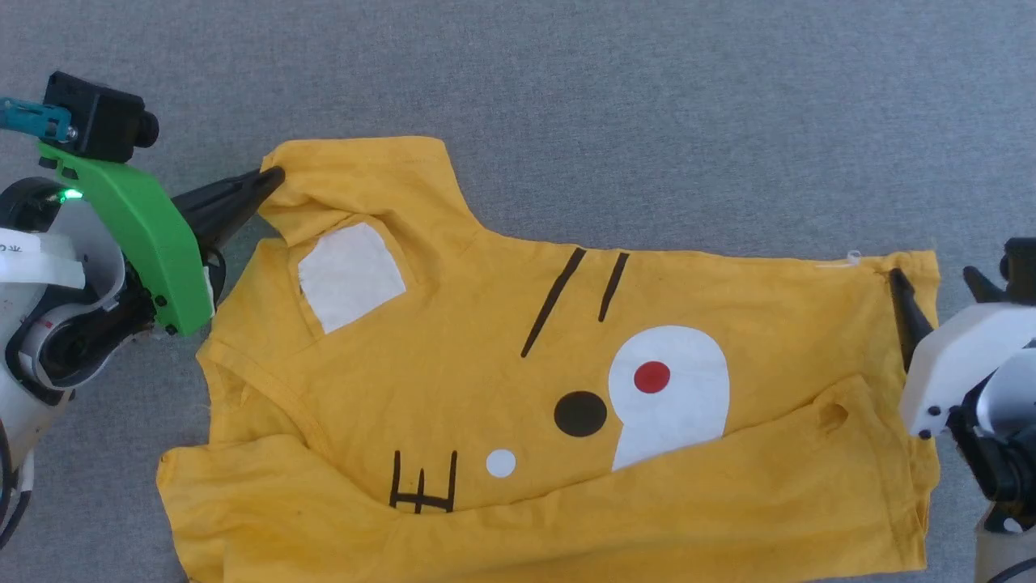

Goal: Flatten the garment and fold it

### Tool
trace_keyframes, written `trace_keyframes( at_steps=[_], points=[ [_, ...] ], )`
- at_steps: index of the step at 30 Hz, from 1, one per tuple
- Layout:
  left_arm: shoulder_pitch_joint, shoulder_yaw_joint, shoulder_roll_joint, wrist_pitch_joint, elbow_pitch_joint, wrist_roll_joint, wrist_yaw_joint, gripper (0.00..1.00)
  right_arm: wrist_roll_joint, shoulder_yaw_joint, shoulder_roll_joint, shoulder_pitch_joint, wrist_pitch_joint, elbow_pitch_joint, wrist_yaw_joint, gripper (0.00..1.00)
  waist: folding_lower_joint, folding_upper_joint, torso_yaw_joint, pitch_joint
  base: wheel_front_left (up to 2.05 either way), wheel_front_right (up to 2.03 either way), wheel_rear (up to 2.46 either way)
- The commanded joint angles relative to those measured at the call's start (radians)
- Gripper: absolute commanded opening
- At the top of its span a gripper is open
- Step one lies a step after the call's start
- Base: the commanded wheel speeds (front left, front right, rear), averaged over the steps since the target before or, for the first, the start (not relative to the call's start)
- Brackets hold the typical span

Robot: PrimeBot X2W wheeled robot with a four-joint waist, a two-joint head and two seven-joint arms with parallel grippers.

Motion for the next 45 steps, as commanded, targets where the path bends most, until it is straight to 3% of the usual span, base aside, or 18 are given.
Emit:
trace_keyframes(
  at_steps=[1, 11, 12, 13, 14, 21, 34, 45],
  points=[
    [-0.016, -0.004, 0.01, -0.008, -0.004, -0.011, -0.002, 0.0, -0.001, -0.009, -0.004, -0.024, 0.02, -0.005, -0.002, 1.0, -0.0001, 0.0, 0.007, 0.012, 0.0, 0.0, 0.0],
    [-0.05, -0.027, 0.03, -0.015, -0.014, -0.033, -0.002, 0.0, 0.017, -0.037, -0.004, -0.06, 0.069, 0.073, -0.002, 1.0, -0.0001, 0.0, 0.024, 0.05, 0.0, 0.0, 0.0],
    [-0.053, -0.03, 0.033, -0.015, -0.013, -0.034, -0.002, 0.0, 0.022, -0.038, -0.003, -0.065, 0.07, 0.086, -0.002, 0.65, -0.0001, 0.0, 0.024, 0.052, 0.0, 0.0, 0.0],
    [-0.055, -0.032, 0.034, -0.015, -0.012, -0.036, -0.002, 0.0, 0.027, -0.039, -0.002, -0.068, 0.069, 0.097, -0.002, 0.42, -0.0001, 0.0, 0.025, 0.054, 0.0, 0.0, 0.0],
    [-0.058, -0.035, 0.037, -0.016, -0.011, -0.037, -0.002, 0.0, 0.028, -0.039, -0.002, -0.073, 0.065, 0.108, -0.002, 0.0, -0.0001, 0.0, 0.025, 0.055, 0.0, 0.0, 0.0],
    [-0.068, -0.044, 0.048, -0.063, 0.004, -0.031, -0.002, 0.0, 0.019, -0.033, -0.001, -0.111, 0.008, 0.138, -0.002, 0.0, -0.0001, 0.0, 0.021, 0.049, 0.0, 0.0, 0.0],
    [-0.032, -0.022, 0.07, -0.254, 0.015, -0.076, -0.002, 0.0, 0.015, -0.028, -0.047, -0.142, -0.137, 0.122, -0.002, 0.0, -0.0001, 0.0, 0.042, -0.065, 0.0, 0.0, 0.0],
    [0.073, -0.047, 0.128, -0.375, -0.087, -0.093, -0.002, 0.0, 0.082, -0.022, -0.073, -0.047, -0.173, 0.101, -0.002, 0.0, -0.0001, 0.0, 0.077, -0.191, 0.0, 0.0, 0.0]
  ],
)
